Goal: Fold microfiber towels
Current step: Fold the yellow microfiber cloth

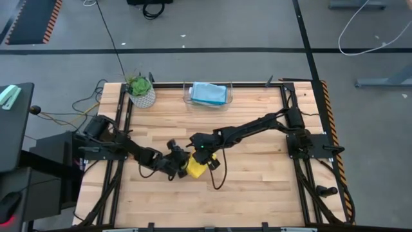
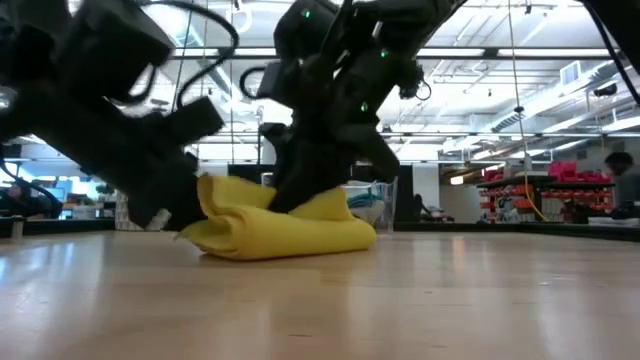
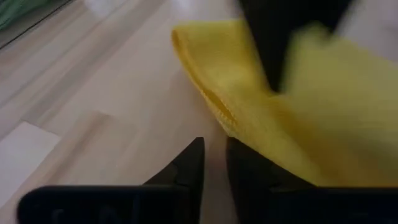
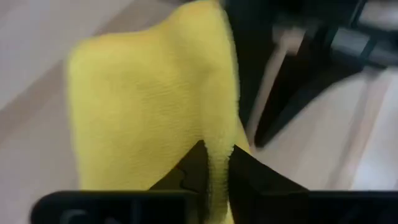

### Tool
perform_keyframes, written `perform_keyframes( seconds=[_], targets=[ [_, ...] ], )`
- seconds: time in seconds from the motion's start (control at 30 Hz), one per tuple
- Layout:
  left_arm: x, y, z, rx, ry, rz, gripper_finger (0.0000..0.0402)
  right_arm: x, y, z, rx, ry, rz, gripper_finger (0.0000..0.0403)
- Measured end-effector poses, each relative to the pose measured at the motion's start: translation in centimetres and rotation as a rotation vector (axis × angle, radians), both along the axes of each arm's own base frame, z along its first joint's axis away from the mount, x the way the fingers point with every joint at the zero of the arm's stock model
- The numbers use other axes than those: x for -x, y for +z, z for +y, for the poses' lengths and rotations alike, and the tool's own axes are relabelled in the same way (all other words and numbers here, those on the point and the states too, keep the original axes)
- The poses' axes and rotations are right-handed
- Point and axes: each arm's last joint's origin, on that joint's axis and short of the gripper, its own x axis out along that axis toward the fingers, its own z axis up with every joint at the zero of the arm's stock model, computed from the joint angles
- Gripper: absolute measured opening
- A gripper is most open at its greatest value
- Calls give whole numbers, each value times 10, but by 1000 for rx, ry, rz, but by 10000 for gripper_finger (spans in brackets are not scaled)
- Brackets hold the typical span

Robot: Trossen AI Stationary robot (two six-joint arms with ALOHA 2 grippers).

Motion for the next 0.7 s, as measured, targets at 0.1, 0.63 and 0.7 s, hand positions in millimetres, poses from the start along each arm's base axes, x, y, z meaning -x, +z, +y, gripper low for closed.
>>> perform_keyframes(
  seconds=[0.1,0.63,0.7],
  targets=[
    [7,8,-5,15,-13,19,106,-1,-10,-3,0,-8,25,83],
    [38,91,-25,104,-131,-171,194,5,32,-10,9,-77,-72,242],
    [34,90,-23,89,-130,-178,175,13,56,-12,10,-104,-100,252]
  ],
)
